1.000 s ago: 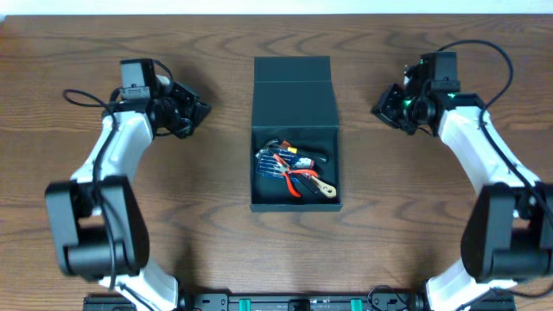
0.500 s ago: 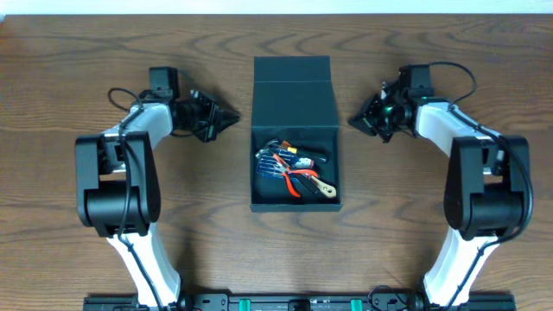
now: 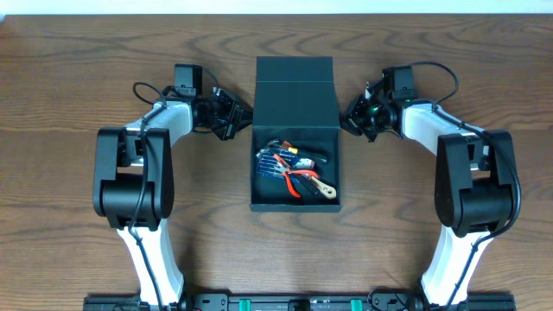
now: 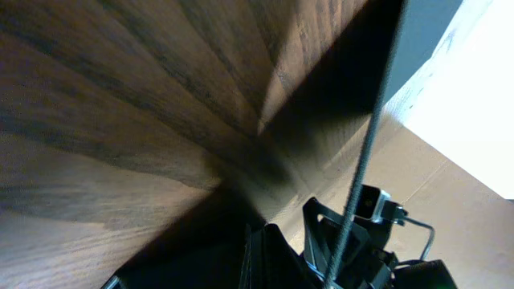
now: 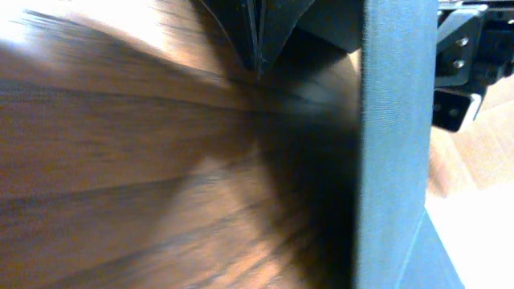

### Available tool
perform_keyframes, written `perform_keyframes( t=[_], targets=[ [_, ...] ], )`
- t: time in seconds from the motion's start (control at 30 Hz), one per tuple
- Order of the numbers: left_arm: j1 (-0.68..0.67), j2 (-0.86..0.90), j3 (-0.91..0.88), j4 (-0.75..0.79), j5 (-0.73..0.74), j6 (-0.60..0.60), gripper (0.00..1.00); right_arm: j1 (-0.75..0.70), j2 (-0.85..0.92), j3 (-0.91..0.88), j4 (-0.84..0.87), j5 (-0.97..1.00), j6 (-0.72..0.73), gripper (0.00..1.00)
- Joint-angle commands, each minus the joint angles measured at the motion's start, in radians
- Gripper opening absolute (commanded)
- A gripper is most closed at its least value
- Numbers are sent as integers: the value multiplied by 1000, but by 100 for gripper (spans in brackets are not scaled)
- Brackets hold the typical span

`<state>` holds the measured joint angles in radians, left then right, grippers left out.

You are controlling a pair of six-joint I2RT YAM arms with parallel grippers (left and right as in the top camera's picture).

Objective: Pack container
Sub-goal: 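Push the lid down with both grippers to close the box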

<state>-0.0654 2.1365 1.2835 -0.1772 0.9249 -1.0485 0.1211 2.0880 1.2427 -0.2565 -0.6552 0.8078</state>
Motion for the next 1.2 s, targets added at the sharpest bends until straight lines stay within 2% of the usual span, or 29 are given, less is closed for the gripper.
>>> perform_keyframes(
  t=[0.0,0.13,0.27,0.4,0.7,0.97,1.17],
  targets=[
    [-15,26,18,4,6,-4,6,20,18,19,16,-14,11,1],
    [-30,32,18,13,9,0,6,30,18,19,29,-4,6,1],
    [-39,31,20,105,86,3,6,43,18,19,69,-13,-51,1],
    [-36,14,55,104,130,88,5,48,14,20,97,-46,-154,1],
    [-34,-8,153,-80,130,307,5,47,-44,21,105,-40,-276,1],
    [-34,-16,164,-195,129,477,6,47,-138,21,103,-16,-339,1],
    [-28,-44,170,-282,34,577,6,47,-200,21,95,6,-354,1]
  ],
)
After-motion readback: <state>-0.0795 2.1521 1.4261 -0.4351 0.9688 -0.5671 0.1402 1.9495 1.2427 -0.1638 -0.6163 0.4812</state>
